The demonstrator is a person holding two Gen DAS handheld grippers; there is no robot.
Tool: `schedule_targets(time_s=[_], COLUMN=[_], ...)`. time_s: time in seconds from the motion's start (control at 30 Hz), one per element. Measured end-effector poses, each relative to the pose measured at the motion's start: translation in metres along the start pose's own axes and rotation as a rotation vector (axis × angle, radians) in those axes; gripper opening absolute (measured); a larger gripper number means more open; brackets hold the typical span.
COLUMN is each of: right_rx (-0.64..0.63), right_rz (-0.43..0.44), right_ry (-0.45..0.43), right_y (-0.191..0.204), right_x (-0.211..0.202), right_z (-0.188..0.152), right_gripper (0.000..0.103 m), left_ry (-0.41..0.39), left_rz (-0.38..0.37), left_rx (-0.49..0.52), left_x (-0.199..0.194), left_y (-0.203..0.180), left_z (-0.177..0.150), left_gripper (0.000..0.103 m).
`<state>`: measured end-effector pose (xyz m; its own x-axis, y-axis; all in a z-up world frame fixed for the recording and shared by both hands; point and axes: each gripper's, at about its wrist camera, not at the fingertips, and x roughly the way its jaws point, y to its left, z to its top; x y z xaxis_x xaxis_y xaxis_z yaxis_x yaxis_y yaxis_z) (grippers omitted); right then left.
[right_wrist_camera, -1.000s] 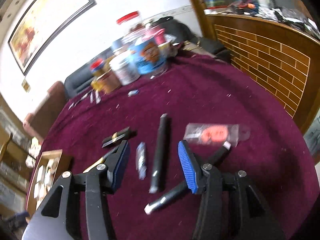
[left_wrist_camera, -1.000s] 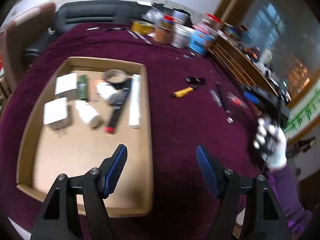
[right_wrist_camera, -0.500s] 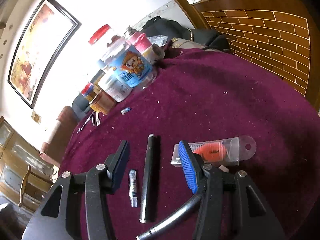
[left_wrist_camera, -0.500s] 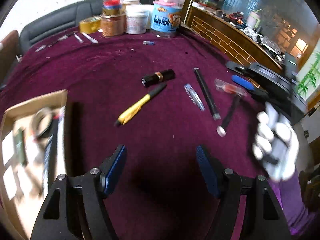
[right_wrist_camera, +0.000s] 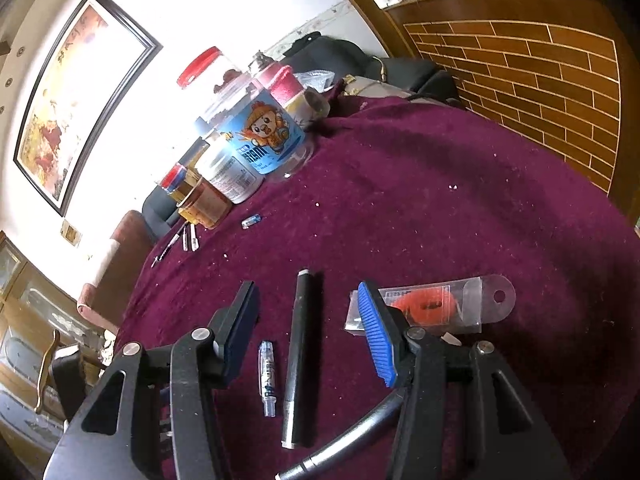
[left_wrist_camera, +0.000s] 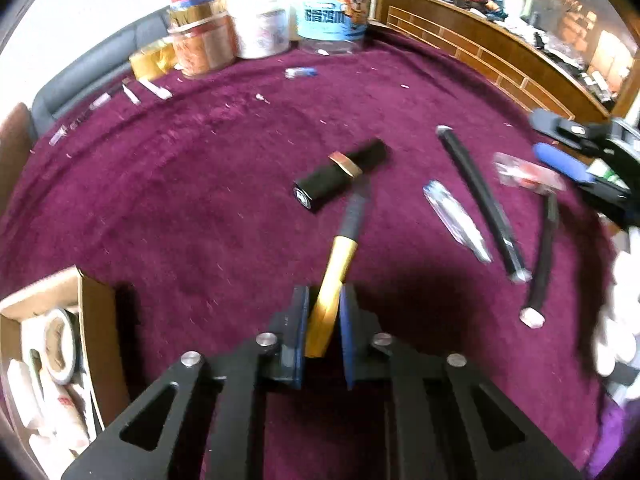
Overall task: Organize rigid objects
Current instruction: 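Lift the yellow pen with the left tool toward the tray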
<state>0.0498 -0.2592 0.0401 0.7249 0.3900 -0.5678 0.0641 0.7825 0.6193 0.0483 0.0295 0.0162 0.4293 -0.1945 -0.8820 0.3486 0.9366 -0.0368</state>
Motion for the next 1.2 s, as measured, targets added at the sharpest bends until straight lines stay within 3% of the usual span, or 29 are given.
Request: schedule_targets(time_s=[0.27,0.4,0.5,0.57,0.63,0.77,1.1,1.2], right_rx=[0.007,-0.004,-0.012,-0.015,-0.021,-0.033,-0.031,-0.028], right_rz=[-0.007,0.0,0.001,0.005,0.007,0.011,-0.009,-0.013], right_ry=[0.008,0.016,0.026,0.035,0.04,0.055,0.066,0.057], right_y=[-0.002,0.0,0.001,0.002,0.003,0.006,0.004,0.002], right_x=[0.002,0.003,0.005,0.007,0.008,0.01,0.013,0.011], right_z=[0.0,-0.001,-0.002,-0.002,-0.003,-0.005,-0.006,-0.006], right_gripper=[0.05,0.05,0.049,0.05,0.05,0.05,0.049,0.049], left_ry=[0.014,0.01,-0.007,-0.013,-0.015,-0.022,-0.153,-0.17], left_rz=[-0.073,-0.107,-0.067,-0.035,-0.042,-0.086,-0.187,-0.186], left_rx=[-0.005,-0.026,-0.011,-0.002,-0.023,-0.085,-0.236,-0.259], left_x=[-0.016,-0.008,-0.006,-0.006,-0.009,-0.019,-0.075,-0.084], left_y=[-0.016,-0.019,-0.028,-0.033,-0.033,-0.025,0.002,0.009], left_z=[-0.022,-0.015,-0.012,-0.015,-0.019,-0.029,-0.075,-0.085], left_gripper=[0.011,0.027,0.03,0.029,0.008,0.007,0.008,0.008])
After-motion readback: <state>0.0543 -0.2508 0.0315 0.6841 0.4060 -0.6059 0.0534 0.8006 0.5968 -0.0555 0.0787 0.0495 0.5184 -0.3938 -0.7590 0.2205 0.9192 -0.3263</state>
